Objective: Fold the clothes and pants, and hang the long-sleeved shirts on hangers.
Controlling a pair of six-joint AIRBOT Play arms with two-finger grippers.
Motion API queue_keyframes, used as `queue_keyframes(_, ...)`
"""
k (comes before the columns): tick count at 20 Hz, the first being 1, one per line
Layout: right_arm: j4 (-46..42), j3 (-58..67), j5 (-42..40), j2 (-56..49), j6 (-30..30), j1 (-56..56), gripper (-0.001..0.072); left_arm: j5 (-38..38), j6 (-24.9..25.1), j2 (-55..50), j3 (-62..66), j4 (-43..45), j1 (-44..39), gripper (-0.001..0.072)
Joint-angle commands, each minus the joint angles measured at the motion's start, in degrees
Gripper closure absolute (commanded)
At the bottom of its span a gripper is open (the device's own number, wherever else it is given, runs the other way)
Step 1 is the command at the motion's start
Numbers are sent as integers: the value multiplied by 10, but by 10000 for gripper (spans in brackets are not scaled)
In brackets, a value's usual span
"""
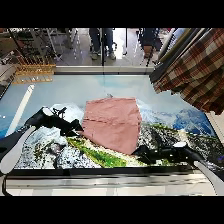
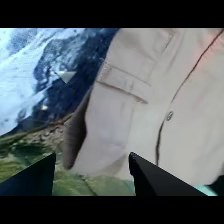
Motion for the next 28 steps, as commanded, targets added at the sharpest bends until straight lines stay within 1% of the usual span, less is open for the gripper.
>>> queue_keyframes(1,101,-10,-68,-47,-38,38,151,41,-11,-24,-1,-59,-2,352)
queue_keyframes(2,134,-8,-78,-58,-52,45,260,56,-11,-27,-2,-70,-2,526)
queue_keyframes(3,146,-3,-81,-64,-55,50,499,65,-11,-28,-1,-72,-2,698)
queue_keyframes(4,148,3,-80,-63,-58,52,691,63,-11,-28,-1,-79,-2,693)
queue_keyframes(5,142,10,-69,-57,-65,51,695,50,0,-25,-1,-88,-2,694)
queue_keyframes(7,98,32,-23,-21,-66,36,697,4,67,-3,-1,-106,4,695)
queue_keyframes(8,67,46,7,9,-65,28,697,-24,96,20,-1,-106,9,695)
queue_keyframes(10,-4,87,84,100,-57,8,698,-92,132,83,9,-106,25,696)
queue_keyframes(12,-80,151,149,225,-12,-18,698,-191,145,159,50,-108,43,695)
queue_keyframes(13,-125,197,170,298,17,-31,698,-242,144,198,79,-108,51,695)
queue_keyframes(15,-200,308,193,428,66,-50,698,-337,142,280,149,-110,63,695)
queue_keyframes(16,-221,373,192,481,78,-53,698,-369,134,323,187,-116,68,695)
queue_keyframes(17,-229,435,189,517,90,-52,698,-383,127,362,221,-128,70,695)
queue_keyframes(18,-230,495,179,538,105,-52,698,-370,137,403,253,-131,70,695)
queue_keyframes(19,-230,556,164,544,122,-52,698,-336,143,438,276,-126,70,695)
queue_keyframes(21,-241,626,137,516,127,-52,698,-239,139,487,291,-111,70,696)
queue_keyframes(22,-256,632,131,485,127,-52,698,-217,122,490,290,-90,70,696)
queue_keyframes(23,-262,626,137,446,127,-52,698,-214,106,477,285,-78,68,696)
queue_keyframes(25,-250,585,152,345,122,-52,698,-211,98,430,240,-78,67,695)
queue_keyframes(26,-242,556,151,290,108,-52,698,-196,95,402,205,-78,59,694)
queue_keyframes(28,-229,487,122,166,76,-45,698,-124,92,334,121,-78,40,694)
